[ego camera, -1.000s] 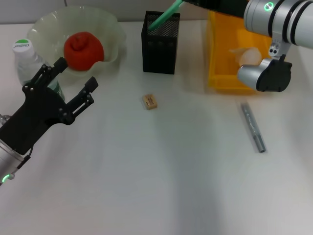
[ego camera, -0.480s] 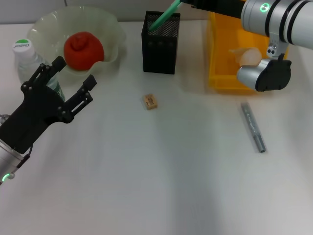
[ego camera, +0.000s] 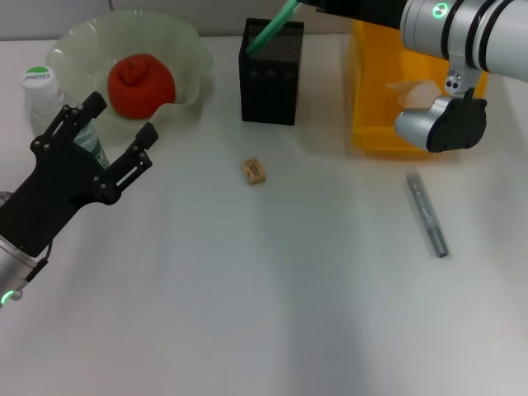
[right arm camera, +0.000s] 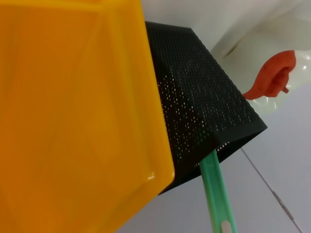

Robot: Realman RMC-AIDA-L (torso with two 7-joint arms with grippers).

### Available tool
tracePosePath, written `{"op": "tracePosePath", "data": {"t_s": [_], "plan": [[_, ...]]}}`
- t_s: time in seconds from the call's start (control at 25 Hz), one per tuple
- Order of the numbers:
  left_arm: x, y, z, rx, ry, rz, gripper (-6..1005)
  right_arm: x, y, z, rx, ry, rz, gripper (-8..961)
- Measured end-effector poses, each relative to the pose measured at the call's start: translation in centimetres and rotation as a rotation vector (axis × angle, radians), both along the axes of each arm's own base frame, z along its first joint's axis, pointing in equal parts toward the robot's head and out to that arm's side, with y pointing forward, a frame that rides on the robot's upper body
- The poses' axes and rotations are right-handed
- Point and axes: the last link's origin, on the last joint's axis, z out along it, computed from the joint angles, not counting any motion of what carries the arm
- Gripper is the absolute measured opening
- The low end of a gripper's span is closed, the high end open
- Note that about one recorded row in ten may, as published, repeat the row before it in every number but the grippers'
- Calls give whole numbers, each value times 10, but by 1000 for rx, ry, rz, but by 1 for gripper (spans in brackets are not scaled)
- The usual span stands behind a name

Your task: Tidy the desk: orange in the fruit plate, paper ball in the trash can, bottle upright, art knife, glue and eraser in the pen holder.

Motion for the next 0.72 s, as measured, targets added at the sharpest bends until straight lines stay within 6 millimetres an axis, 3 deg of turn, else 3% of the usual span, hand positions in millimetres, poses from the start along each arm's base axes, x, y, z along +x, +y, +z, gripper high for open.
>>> {"op": "tracePosePath", "data": {"t_s": [0.52, 0.72], "plan": [[-1, -3, 0, 6, -8, 6, 814, -4, 0, -8, 19, 21, -23, 213], [-1, -2, 0, 7, -8, 6, 814, -5, -1, -5, 34, 32, -25, 405]]}}
